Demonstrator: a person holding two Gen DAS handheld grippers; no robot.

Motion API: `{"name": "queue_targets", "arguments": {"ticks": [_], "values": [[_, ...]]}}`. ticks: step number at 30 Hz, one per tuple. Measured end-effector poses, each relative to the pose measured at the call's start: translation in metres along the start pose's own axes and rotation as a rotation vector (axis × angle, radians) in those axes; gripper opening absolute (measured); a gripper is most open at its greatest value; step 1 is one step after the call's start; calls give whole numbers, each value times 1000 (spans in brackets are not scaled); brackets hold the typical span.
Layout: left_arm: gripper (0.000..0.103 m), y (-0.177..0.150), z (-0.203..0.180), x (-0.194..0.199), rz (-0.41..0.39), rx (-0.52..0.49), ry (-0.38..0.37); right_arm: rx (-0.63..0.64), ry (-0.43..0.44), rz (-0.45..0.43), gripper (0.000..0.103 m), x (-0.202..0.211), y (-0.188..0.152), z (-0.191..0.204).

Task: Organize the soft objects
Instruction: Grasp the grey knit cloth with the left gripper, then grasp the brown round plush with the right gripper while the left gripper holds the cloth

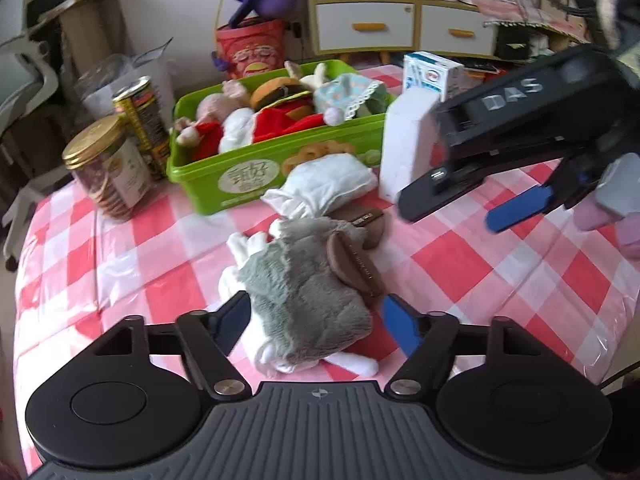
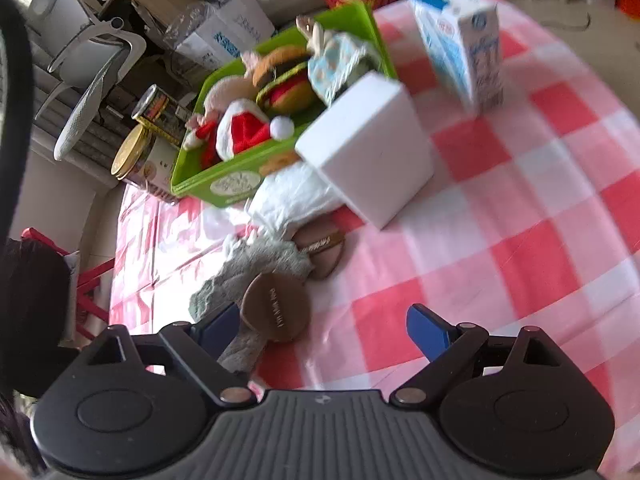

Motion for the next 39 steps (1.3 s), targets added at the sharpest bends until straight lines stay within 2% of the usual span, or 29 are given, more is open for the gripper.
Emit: {"name": "queue_targets", "arguments": {"ticks": [4, 6, 8, 10, 16, 21, 27, 31, 36, 39], "values": [[61, 0, -2, -4, -10, -18, 3, -25, 12, 13, 66, -9, -5, 5], [54, -1, 0, -6, 0, -13, 3, -33, 17, 16, 66, -14, -7, 9], [49, -3, 4, -9, 11, 0, 2, -49, 23, 18, 61, -20, -10, 11], [44, -5, 6, -11, 20, 13, 2, -64, 35, 24, 52, -25, -11, 14], [31, -6, 14, -12, 26, 55, 1, -78, 75, 28, 37, -36, -14, 24], [19, -5, 19, -11, 31, 106, -9, -71, 74, 32, 29, -46, -18, 29], [8, -5, 19, -10, 32, 114, -22, -38, 61, 29, 14, -55, -22, 31], [5, -2, 18, -7, 18, 120, -35, -11, 65, 9, 1, -52, -18, 34], [3, 3, 16, 0, 1, 157, -76, 36, 63, -25, 0, -39, -10, 34], [0, 4, 14, 3, 7, 213, -111, 35, 47, -42, 0, -28, -4, 26]]}}
Point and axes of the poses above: each gripper's, at about its wrist camera, not at the fingertips, and x roughly against the way its jaws point, z to its left, y to its top, the point moved 5 cm from there along -x, roughly the way its jaws point, and after that the axes turned 13 degrees about -z, right-handed, at the moved point
